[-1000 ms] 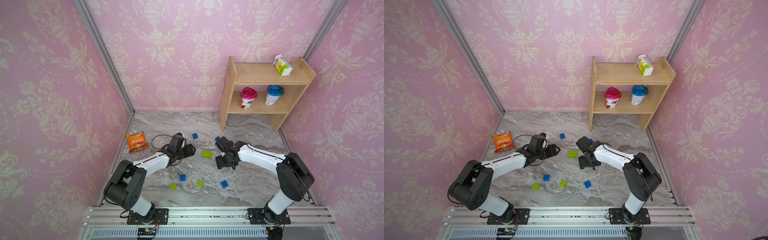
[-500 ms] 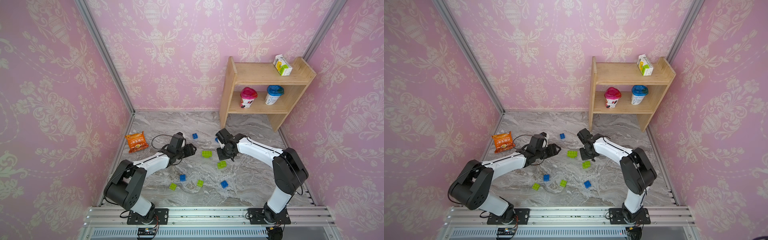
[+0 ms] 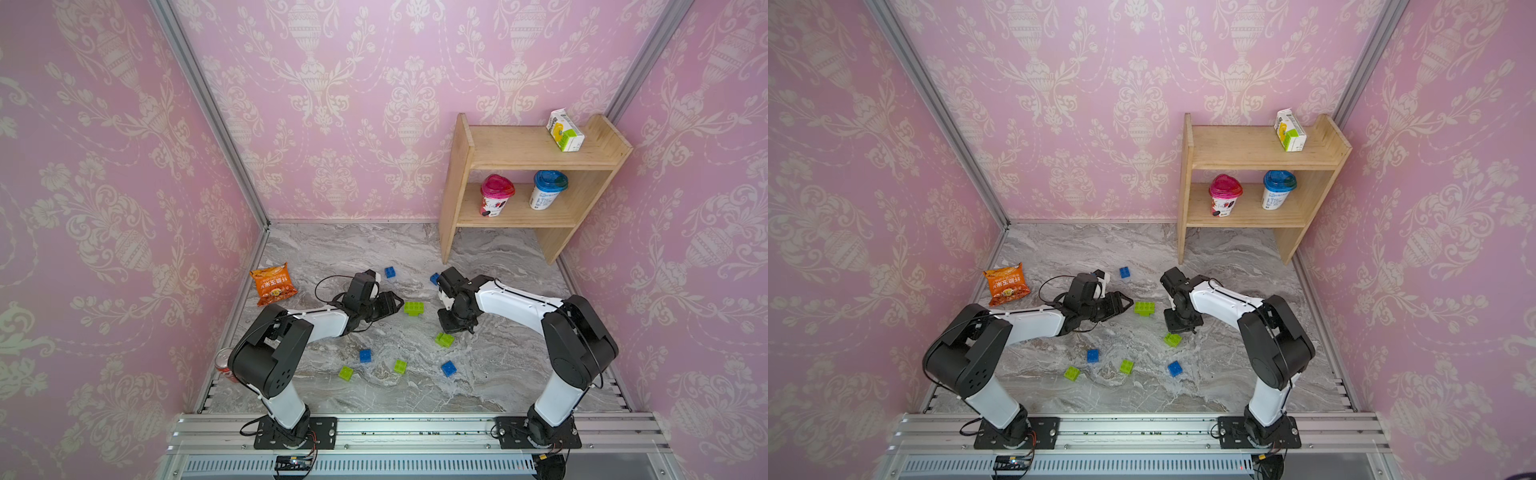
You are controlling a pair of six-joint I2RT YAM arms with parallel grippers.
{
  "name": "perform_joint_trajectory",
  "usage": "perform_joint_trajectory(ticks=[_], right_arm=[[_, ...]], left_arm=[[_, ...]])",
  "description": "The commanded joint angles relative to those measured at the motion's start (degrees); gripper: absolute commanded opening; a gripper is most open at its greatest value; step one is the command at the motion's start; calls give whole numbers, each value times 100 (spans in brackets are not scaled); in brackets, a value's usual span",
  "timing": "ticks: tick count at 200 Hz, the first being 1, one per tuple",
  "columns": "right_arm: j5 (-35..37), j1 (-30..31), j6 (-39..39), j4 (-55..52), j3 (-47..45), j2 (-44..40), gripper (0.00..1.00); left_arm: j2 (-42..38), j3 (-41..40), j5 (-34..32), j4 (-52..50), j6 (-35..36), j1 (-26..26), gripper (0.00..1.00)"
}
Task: Assemble the letter v with lego
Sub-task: Assemble the lego brick with the lego brick, then pick up the lego brick from the center of the board.
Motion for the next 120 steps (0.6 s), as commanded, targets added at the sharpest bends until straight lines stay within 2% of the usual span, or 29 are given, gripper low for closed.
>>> perform_joint_trajectory(ticks=[1,18,33,60,120], right_arm=[[-166,-156,112,-155,-77,-358,37],[-145,-281,130,-123,-122,-531,56],[-104,-362,123,-139,-167,-616,63],[-64,-491,126,-131,-305,-744,68],[-12,-549,157,-144,-545,-973,69]], left_arm=[[225,-60,345,564,-209,-40,62],[416,-265,512,943,-352,-44,62],[570,-344,626,1273,-509,-44,59],[723,-641,687,1973,-779,-32,57],[1307,-1117,890,3740,-1483,48,60]])
